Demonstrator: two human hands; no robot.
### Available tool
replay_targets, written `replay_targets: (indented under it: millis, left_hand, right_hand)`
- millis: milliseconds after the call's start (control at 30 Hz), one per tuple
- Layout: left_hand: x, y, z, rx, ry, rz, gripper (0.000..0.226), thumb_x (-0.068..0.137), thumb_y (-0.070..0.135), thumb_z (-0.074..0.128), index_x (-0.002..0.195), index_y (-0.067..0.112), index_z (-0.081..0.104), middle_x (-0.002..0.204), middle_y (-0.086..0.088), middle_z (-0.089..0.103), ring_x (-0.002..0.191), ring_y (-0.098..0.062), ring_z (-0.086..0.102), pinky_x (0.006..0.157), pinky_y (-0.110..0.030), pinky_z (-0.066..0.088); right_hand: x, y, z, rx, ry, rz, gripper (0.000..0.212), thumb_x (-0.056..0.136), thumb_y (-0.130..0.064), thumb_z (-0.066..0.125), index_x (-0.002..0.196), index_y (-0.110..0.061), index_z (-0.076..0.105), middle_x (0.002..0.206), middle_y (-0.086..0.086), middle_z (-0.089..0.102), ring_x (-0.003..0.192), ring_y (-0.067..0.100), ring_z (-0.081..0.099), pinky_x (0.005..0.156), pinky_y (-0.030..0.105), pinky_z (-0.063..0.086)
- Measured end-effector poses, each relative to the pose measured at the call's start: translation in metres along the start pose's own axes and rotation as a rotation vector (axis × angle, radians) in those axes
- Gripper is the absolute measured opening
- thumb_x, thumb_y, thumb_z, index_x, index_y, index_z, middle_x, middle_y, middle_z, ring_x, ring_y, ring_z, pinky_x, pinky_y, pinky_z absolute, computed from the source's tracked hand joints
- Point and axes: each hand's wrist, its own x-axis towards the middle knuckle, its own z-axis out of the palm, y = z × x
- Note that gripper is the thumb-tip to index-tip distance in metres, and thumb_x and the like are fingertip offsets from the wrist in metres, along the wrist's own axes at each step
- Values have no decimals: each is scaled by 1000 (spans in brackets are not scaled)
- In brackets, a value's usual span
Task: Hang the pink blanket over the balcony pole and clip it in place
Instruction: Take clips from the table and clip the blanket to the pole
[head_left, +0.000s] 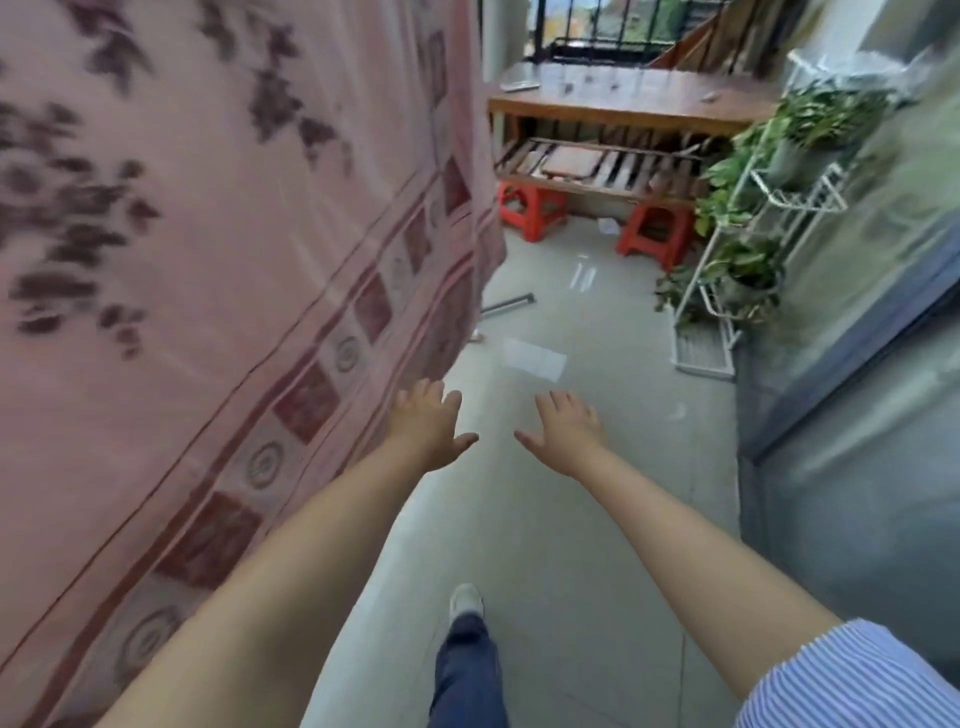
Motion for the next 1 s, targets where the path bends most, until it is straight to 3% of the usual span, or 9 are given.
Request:
replay_targets:
  millis: [233, 567, 833, 1000]
  left_hand:
    - [242, 30, -41, 88, -36, 245, 64, 87, 50, 45, 136, 13, 30, 148, -13, 25, 139, -28, 17, 110, -45, 23]
    - [549, 85, -90, 97, -65, 427, 60, 86, 51, 45, 131, 12, 35, 143, -10, 34, 136, -27, 25, 106, -43, 29]
    - [806, 129, -136, 64, -109, 347, 60, 86, 53, 44, 130, 13, 35, 141, -8, 37, 135, -25, 28, 106, -41, 30]
    - [941, 117, -164, 3, -97, 228, 58, 86, 52, 41, 130, 14, 35, 140, -8, 37, 134, -25, 29, 104, -40, 30]
  right_hand:
    - [185, 104, -57, 14, -35, 195, 63, 90, -49, 36, 140, -13, 22, 151, 12, 21, 140, 29, 15, 113, 47, 19]
    - [417, 251, -124, 149, -84, 363, 64, 91, -48, 35, 142, -14, 17, 154, 10, 13, 142, 28, 7, 115, 46, 12]
    - [642, 384, -193, 141, -128, 340, 65, 91, -48, 36, 142, -13, 18, 153, 10, 16, 142, 27, 10, 115, 44, 12]
    - [793, 421, -247, 91, -133, 238, 64, 91, -48, 37, 142, -13, 19, 153, 9, 15, 142, 27, 8, 115, 44, 11]
